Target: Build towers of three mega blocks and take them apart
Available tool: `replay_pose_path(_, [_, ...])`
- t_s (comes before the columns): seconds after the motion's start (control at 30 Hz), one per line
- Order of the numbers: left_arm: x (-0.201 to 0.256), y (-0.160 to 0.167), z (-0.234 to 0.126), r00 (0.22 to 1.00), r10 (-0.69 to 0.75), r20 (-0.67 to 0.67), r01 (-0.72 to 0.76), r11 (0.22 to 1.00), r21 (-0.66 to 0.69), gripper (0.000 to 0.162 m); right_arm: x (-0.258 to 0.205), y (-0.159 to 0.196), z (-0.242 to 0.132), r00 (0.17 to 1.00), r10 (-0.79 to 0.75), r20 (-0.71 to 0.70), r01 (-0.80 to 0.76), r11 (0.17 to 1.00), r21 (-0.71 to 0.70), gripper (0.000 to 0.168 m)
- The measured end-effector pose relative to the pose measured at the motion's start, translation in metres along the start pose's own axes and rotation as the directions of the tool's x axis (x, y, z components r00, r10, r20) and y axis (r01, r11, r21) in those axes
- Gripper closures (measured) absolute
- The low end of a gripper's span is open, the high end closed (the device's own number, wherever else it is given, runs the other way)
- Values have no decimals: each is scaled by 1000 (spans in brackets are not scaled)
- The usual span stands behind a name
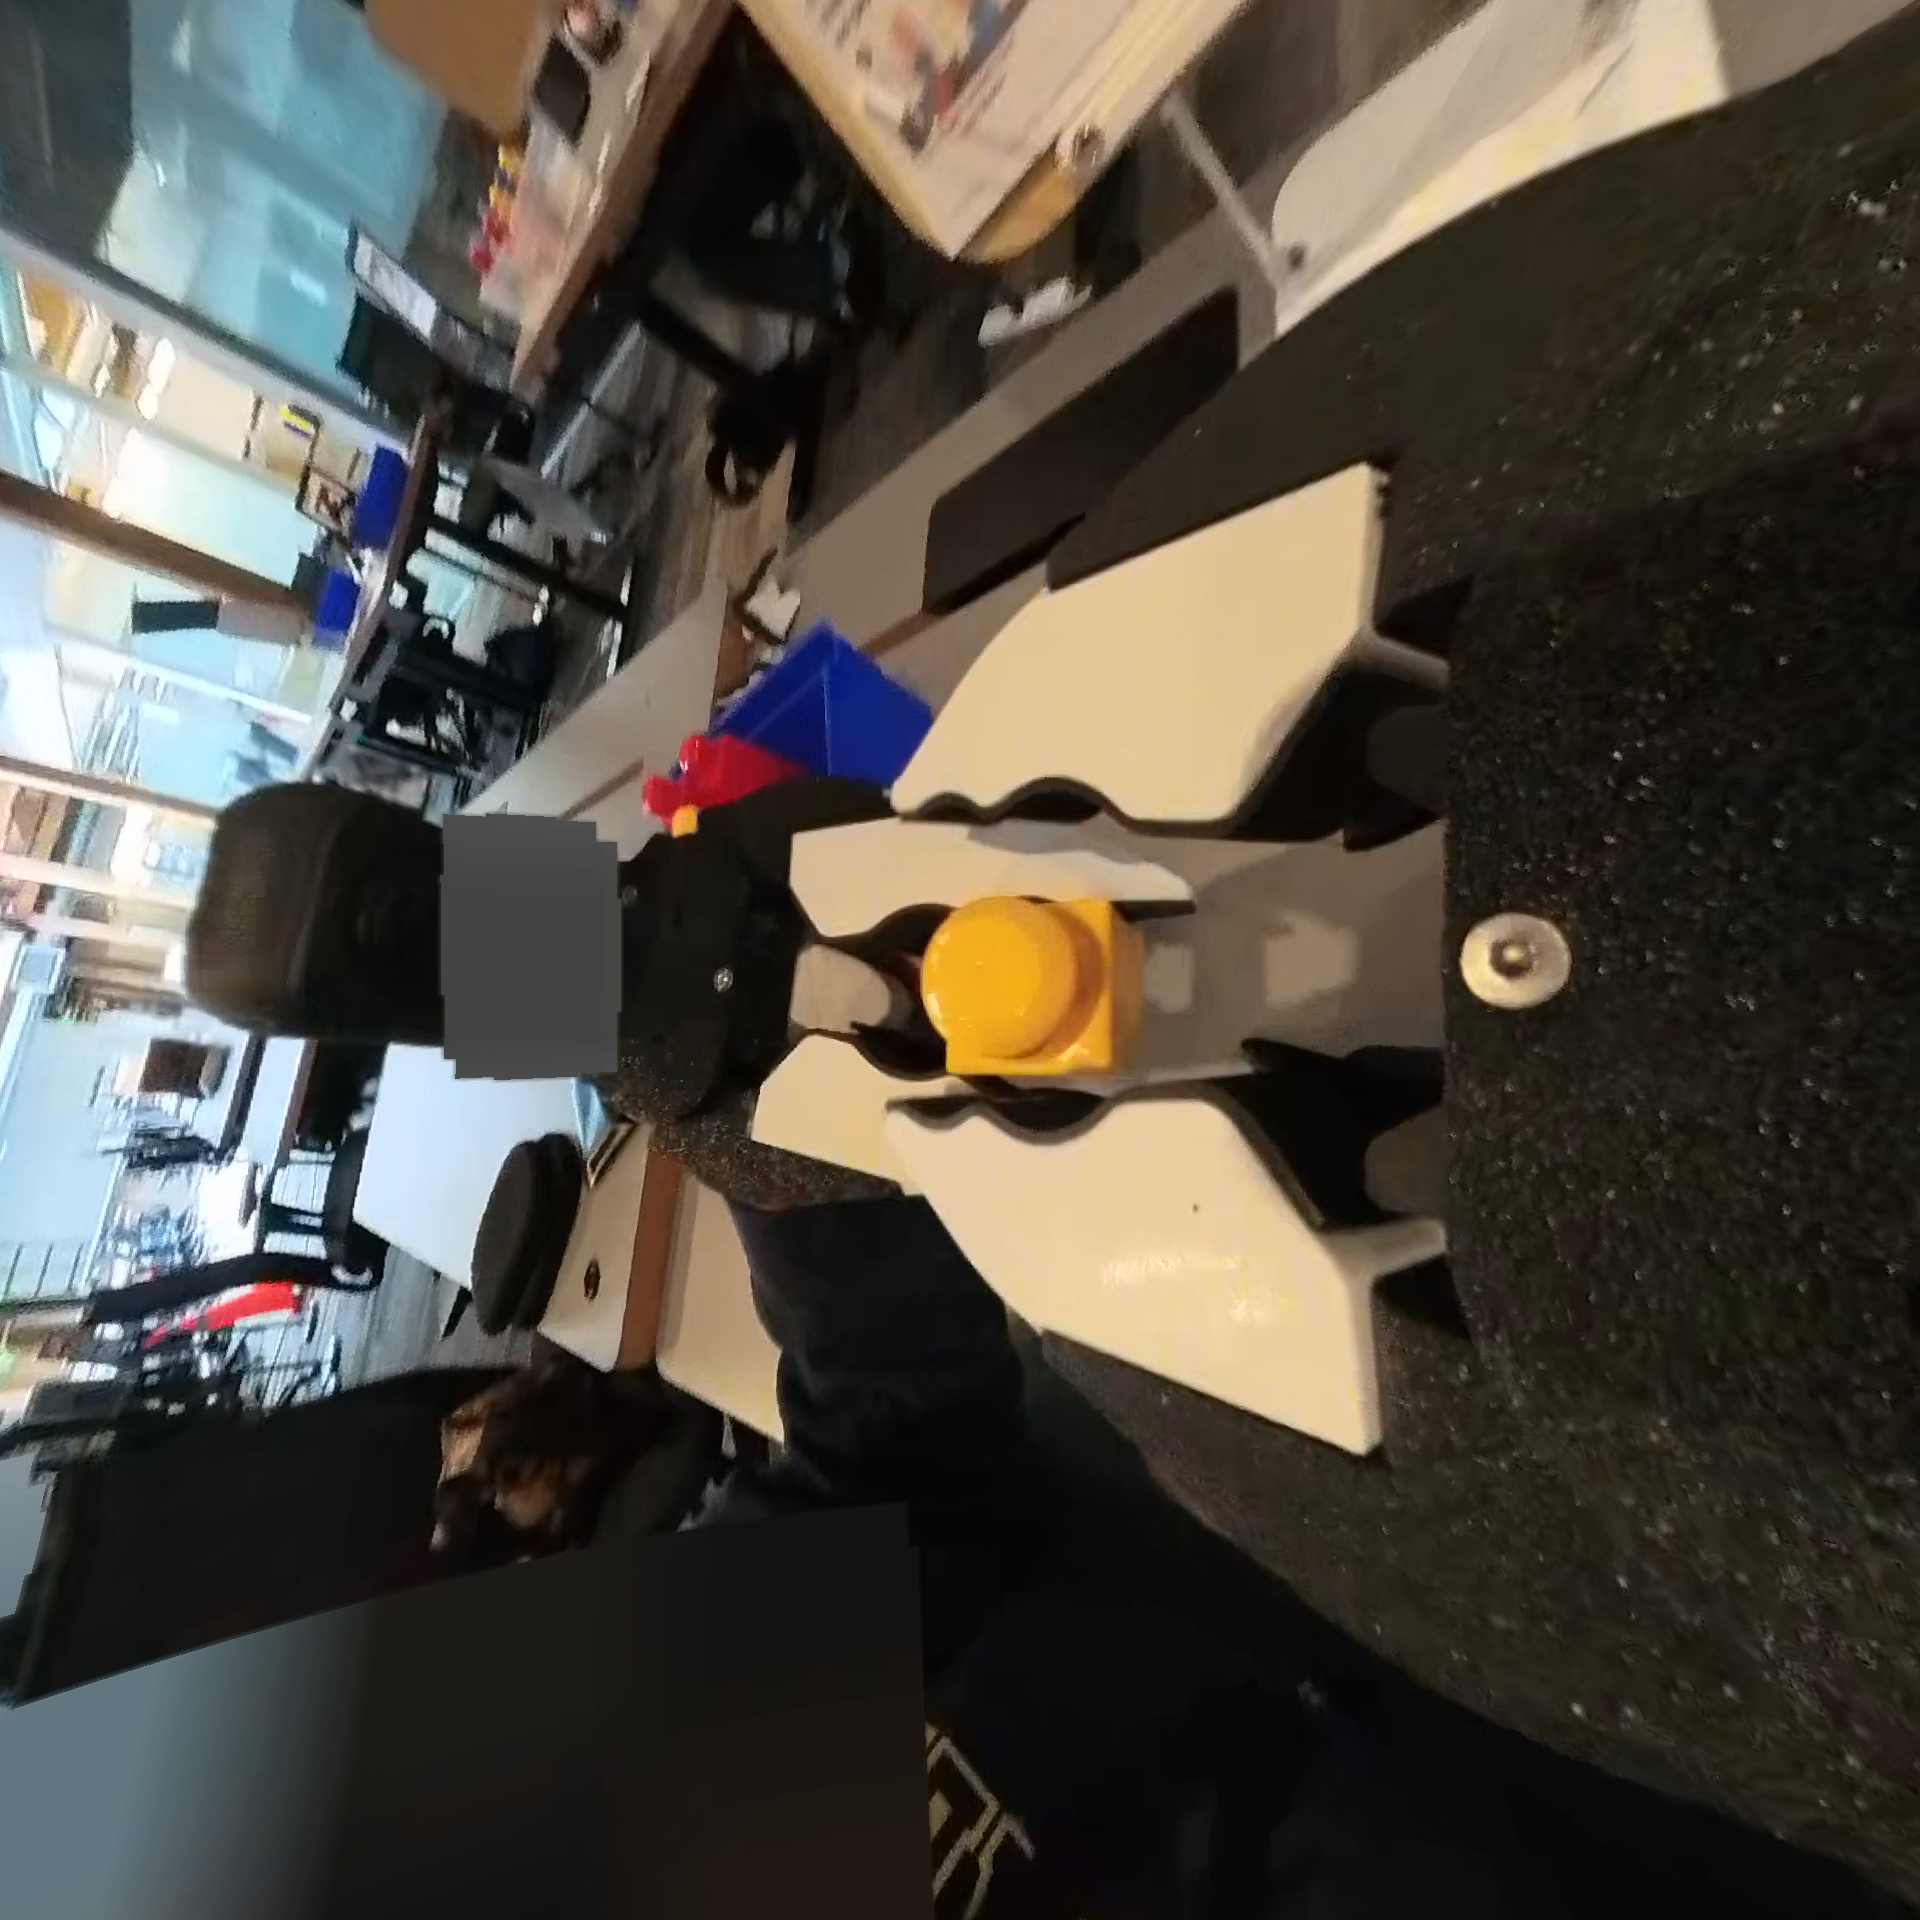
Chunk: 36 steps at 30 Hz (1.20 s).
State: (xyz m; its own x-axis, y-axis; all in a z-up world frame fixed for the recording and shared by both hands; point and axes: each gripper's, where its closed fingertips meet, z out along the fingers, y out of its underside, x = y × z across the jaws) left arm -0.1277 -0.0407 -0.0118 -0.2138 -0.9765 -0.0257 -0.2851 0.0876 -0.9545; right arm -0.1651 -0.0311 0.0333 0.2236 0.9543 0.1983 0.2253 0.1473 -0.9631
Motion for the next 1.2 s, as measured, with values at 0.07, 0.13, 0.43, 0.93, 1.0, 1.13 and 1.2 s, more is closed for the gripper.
replay_pose_path(0.07, [0,2,2,1000,10,8,-10,1000,-20,122,-5,3,5,999,4,54,-3,1000,-8,144])
replay_pose_path(0.13, [-2,7,4,1000,13,19,-12,999,-49,122,0,2,5,1000,-14,21,14,1000,-10,168])
replay_pose_path(0.43, [-1,1,6,998,50,27,-50,999,-15,123,-4,3,-8,1000,-8,-21,7,999,-53,117])
replay_pose_path(0.93, [-16,-7,-6,989,49,140,-53,998,28,84,44,37,-68,898,-83,-432,-64,947,-314,135])
replay_pose_path(1.0, [-21,-6,-11,986,34,163,-39,999,28,83,67,70,-133,729,-104,-676,-256,875,-412,135])
replay_pose_path(1.13, [-29,-6,-21,981,-19,192,7,998,62,81,64,147,-243,411,-14,-911,-673,670,-314,135])
replay_pose_path(1.2, [-34,-6,-25,976,-46,211,31,997,76,81,57,182,-271,301,46,-953,-796,563,-224,135])
